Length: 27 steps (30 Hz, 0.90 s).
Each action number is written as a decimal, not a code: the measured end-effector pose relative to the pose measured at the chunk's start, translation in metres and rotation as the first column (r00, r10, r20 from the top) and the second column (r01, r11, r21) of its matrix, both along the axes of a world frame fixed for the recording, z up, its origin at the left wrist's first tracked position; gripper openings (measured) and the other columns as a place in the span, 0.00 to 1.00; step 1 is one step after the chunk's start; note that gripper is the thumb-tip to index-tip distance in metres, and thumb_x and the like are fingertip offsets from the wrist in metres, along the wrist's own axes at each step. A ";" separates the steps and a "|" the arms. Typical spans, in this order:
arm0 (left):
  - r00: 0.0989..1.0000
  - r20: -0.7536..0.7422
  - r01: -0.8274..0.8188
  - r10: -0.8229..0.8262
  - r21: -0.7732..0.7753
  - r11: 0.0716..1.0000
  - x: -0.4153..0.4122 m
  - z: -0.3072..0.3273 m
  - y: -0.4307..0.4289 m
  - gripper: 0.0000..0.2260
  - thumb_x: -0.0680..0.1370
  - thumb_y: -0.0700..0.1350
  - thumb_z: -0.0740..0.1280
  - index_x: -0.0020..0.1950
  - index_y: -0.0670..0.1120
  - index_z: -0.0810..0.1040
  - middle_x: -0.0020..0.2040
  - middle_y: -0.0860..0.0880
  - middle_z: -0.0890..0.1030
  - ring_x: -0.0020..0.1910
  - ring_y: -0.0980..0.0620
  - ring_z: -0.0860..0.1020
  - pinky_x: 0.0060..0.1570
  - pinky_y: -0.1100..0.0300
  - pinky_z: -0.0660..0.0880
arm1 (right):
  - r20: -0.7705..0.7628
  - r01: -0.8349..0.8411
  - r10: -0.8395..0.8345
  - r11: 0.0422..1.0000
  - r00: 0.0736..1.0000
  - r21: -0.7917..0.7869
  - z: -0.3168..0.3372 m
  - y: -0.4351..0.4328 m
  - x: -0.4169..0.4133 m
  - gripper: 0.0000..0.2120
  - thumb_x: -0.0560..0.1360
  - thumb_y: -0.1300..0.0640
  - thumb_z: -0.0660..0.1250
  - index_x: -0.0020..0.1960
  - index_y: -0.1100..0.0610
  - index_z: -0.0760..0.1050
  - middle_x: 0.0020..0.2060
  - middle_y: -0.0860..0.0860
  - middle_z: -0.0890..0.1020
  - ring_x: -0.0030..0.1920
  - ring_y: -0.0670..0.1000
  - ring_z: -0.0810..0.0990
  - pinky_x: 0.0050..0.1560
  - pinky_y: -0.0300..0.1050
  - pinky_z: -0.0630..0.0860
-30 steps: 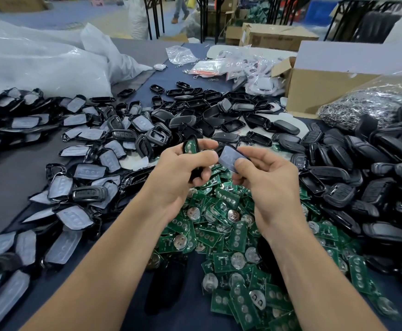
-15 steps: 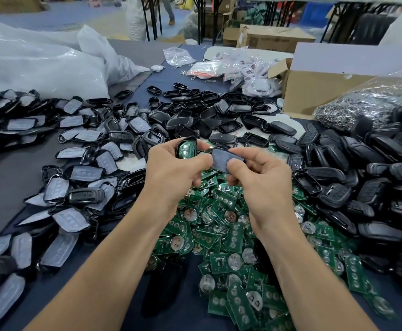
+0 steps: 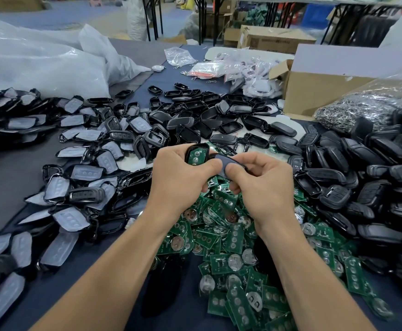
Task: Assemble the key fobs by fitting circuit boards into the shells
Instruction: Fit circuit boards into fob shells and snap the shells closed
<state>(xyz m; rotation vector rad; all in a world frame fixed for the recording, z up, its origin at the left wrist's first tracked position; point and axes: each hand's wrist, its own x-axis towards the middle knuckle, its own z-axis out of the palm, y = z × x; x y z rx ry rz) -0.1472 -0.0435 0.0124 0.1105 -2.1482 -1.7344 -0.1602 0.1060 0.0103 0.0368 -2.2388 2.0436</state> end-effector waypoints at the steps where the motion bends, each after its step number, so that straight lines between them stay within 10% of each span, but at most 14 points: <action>1: 1.000 0.003 0.030 -0.030 0.019 0.999 0.000 -0.001 0.001 0.04 0.71 0.45 0.77 0.39 0.46 0.86 0.23 0.47 0.77 0.21 0.52 0.73 0.25 0.62 0.70 | 0.012 0.004 -0.004 1.000 1.000 -0.025 0.000 0.000 0.000 0.08 0.72 0.64 0.77 0.40 0.52 0.85 0.31 0.53 0.85 0.25 0.48 0.79 0.30 0.43 0.76; 8: 0.995 0.054 0.068 -0.079 0.175 0.982 -0.004 0.001 -0.006 0.05 0.67 0.43 0.77 0.40 0.44 0.86 0.28 0.42 0.77 0.23 0.50 0.70 0.26 0.60 0.68 | 0.248 -0.207 0.323 0.892 0.913 -0.402 0.014 0.010 0.002 0.06 0.79 0.59 0.70 0.46 0.59 0.84 0.40 0.57 0.86 0.31 0.52 0.81 0.33 0.44 0.79; 14: 0.966 0.052 0.232 -0.251 0.245 0.942 -0.001 0.009 -0.010 0.06 0.69 0.41 0.76 0.45 0.48 0.88 0.32 0.40 0.76 0.24 0.53 0.69 0.26 0.63 0.68 | 0.287 -0.347 0.640 0.677 0.713 -0.650 0.017 0.025 0.002 0.25 0.75 0.60 0.68 0.69 0.71 0.72 0.49 0.65 0.85 0.40 0.59 0.88 0.39 0.46 0.85; 18: 0.947 0.059 0.290 -0.315 0.259 0.921 0.003 0.013 -0.012 0.09 0.71 0.38 0.76 0.48 0.49 0.89 0.34 0.31 0.77 0.25 0.55 0.70 0.29 0.64 0.72 | 0.234 -0.379 0.731 0.566 0.641 -0.732 0.013 0.026 0.002 0.20 0.76 0.64 0.69 0.67 0.65 0.73 0.51 0.66 0.85 0.44 0.61 0.88 0.45 0.49 0.86; 21: 0.951 0.107 0.247 -0.291 0.309 0.918 0.002 0.009 -0.013 0.07 0.74 0.36 0.77 0.50 0.46 0.89 0.33 0.44 0.82 0.25 0.57 0.71 0.28 0.66 0.73 | 0.208 -0.378 0.765 0.511 0.609 -0.772 0.010 0.025 0.001 0.17 0.72 0.65 0.73 0.60 0.66 0.80 0.51 0.65 0.85 0.46 0.62 0.88 0.47 0.50 0.85; 27: 0.968 0.156 0.094 -0.195 0.497 0.863 0.000 0.012 -0.013 0.18 0.78 0.57 0.70 0.53 0.43 0.87 0.46 0.45 0.87 0.25 0.57 0.72 0.23 0.68 0.66 | 0.207 -0.302 0.742 0.488 0.637 -0.819 0.010 0.021 0.002 0.21 0.69 0.66 0.74 0.62 0.66 0.82 0.53 0.65 0.85 0.48 0.62 0.87 0.46 0.47 0.85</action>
